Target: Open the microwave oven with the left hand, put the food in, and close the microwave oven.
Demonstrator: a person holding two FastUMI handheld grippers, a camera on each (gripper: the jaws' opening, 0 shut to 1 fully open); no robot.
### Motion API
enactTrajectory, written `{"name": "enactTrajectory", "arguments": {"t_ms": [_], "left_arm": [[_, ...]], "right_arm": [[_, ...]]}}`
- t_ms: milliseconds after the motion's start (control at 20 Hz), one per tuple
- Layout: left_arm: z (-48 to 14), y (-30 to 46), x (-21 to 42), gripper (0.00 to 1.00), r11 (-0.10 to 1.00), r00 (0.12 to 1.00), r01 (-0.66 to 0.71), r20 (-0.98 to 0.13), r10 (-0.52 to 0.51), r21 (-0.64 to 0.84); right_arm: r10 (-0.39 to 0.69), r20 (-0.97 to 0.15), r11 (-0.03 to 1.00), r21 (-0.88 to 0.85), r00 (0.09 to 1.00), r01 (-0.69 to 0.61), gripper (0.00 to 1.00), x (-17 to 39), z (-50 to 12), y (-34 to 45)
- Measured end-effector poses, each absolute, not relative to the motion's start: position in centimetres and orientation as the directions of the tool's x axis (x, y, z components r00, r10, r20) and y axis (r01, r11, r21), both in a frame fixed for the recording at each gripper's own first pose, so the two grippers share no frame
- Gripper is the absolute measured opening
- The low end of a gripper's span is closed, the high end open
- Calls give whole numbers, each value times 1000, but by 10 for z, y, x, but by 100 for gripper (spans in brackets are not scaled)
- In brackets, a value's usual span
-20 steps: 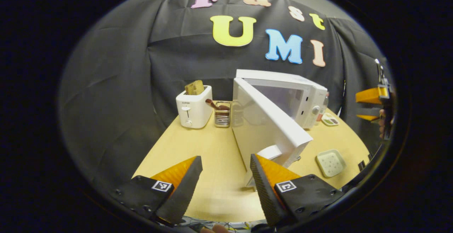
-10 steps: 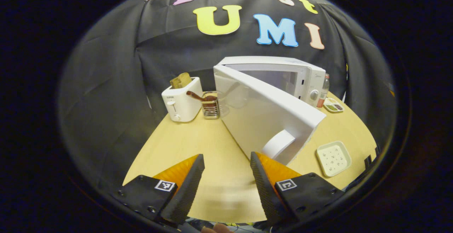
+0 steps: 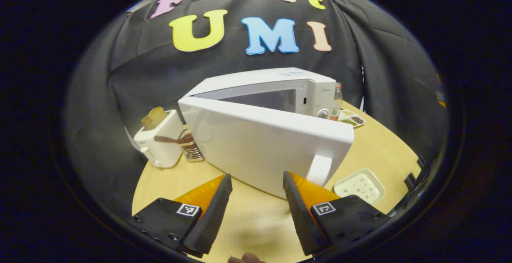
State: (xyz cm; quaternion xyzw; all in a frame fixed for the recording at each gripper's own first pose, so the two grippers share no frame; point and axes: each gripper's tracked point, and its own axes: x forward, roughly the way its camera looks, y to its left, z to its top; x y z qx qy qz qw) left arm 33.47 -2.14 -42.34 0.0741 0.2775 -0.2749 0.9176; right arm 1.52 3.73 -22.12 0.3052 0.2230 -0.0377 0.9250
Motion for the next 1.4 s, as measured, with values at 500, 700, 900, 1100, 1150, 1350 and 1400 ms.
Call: {"name": "enactTrajectory", "arguments": {"t_ms": [500,700,900,1100,1150,1350,1400], "left_arm": [[-441,-114,409,87,745,648,667,-468,-601,-34],[-437,-132,435,87,747,684,665,-421,-596,22],[-436,-151,460,94,757,708,653,-388,-590,41],[-439,-163,459,94,755,701,655,-377,-606,5],[-439,-164,460,95,761,708,648,-373,-599,8],[-432,-164,469,89,799,745,601,-349,-569,-20],[-434,-165,470,84,807,753,590,-351,-556,-11]], "right_arm": [[-45,-489,776,532,871,339,97,70,-225,47],[-60,-522,794,492,851,358,98,76,-233,51],[-68,-541,801,472,838,370,98,76,-224,52],[-67,-549,790,481,833,381,98,84,-228,52],[-64,-549,792,481,834,377,98,85,-228,53],[-47,-555,798,479,831,366,98,80,-232,57],[-36,-562,797,482,826,363,97,77,-236,58]]}}
